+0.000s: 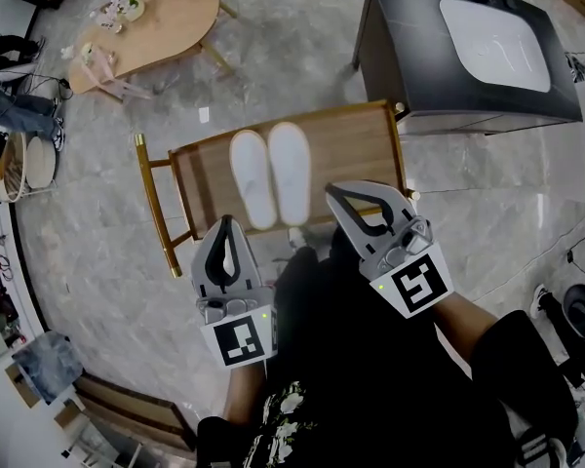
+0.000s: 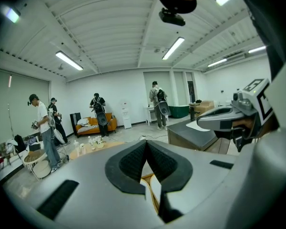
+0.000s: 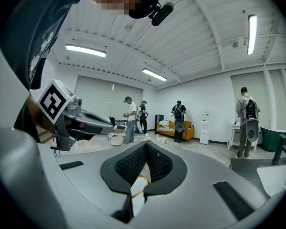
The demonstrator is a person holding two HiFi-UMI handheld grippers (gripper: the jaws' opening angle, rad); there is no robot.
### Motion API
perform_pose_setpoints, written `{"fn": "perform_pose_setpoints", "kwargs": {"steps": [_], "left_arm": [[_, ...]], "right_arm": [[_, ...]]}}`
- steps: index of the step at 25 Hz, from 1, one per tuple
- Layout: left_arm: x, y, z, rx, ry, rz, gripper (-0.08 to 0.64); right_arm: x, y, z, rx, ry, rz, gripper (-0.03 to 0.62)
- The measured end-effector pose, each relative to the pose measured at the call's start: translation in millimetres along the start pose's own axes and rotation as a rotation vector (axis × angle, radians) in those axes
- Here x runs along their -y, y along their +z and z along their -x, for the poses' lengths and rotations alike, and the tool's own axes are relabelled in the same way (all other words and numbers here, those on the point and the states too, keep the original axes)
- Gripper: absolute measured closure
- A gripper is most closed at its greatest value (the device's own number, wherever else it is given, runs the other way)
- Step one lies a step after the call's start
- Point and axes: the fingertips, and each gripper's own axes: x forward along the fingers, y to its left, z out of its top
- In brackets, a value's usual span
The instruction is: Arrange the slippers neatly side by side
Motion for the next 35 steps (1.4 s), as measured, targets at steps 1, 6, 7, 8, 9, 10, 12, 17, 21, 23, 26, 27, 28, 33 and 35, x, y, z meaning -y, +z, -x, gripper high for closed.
{"fn": "perform_pose_setpoints", "kwargs": {"steps": [1, 6, 7, 8, 9, 10, 12, 17, 21, 23, 26, 27, 28, 33, 35], "left_arm": [[1.9, 0.1, -0.3, -0.003, 0.006, 0.002, 0.557], [10.0, -0.8, 1.9, -0.005, 0.026, 0.014, 0.557], [12.5, -0.4, 3.3, -0.001, 0.024, 0.014, 0.557], [14.9, -0.1, 5.0, 0.0, 0.023, 0.012, 0.557], [16.9, -0.1, 6.3, -0.002, 0.023, 0.007, 0.557], [18.5, -0.3, 7.1, -0.006, 0.025, 0.004, 0.557], [21.2, -0.9, 7.7, -0.018, 0.032, 0.004, 0.557], [27.7, 0.1, 11.2, -0.032, 0.047, -0.014, 0.557], [27.1, -6.9, 8.8, -0.039, 0.018, -0.032, 0.557], [23.9, -10.7, 3.0, -0.042, 0.0, -0.023, 0.557], [26.7, -7.1, -8.9, -0.009, -0.034, -0.01, 0.557], [27.9, -5.9, -12.0, 0.002, -0.046, -0.007, 0.557], [27.8, -5.9, -14.0, 0.008, -0.058, -0.004, 0.557], [9.5, -15.8, -18.1, -0.001, -0.088, 0.024, 0.557], [-2.4, -18.3, -18.8, 0.001, -0.093, 0.025, 0.557]], "right_arm": [[1.6, -1.1, 0.3, -0.001, 0.008, -0.001, 0.595], [4.4, -5.1, -0.4, 0.005, 0.05, -0.007, 0.595], [4.1, -5.9, -0.4, 0.007, 0.058, -0.01, 0.595], [3.7, -6.5, -0.3, 0.009, 0.066, -0.012, 0.595], [3.4, -7.0, 0.1, 0.01, 0.074, -0.014, 0.595], [3.3, -7.7, 0.8, 0.009, 0.08, -0.016, 0.595], [3.6, -9.8, 2.7, 0.003, 0.089, -0.029, 0.595], [5.7, -15.9, 3.9, 0.003, 0.111, -0.041, 0.595], [2.9, -23.0, -2.3, -0.009, 0.096, -0.052, 0.595], [1.1, -22.9, -5.9, -0.016, 0.083, -0.048, 0.595], [4.0, -22.8, -6.4, -0.028, 0.064, -0.014, 0.595], [5.1, -23.6, -6.4, -0.036, 0.055, -0.008, 0.595], [5.2, -24.2, -6.9, -0.046, 0.046, -0.005, 0.595], [-4.8, -20.6, -20.7, -0.077, 0.011, -0.012, 0.595], [-9.7, -18.9, -30.3, -0.08, 0.003, -0.014, 0.595]]}}
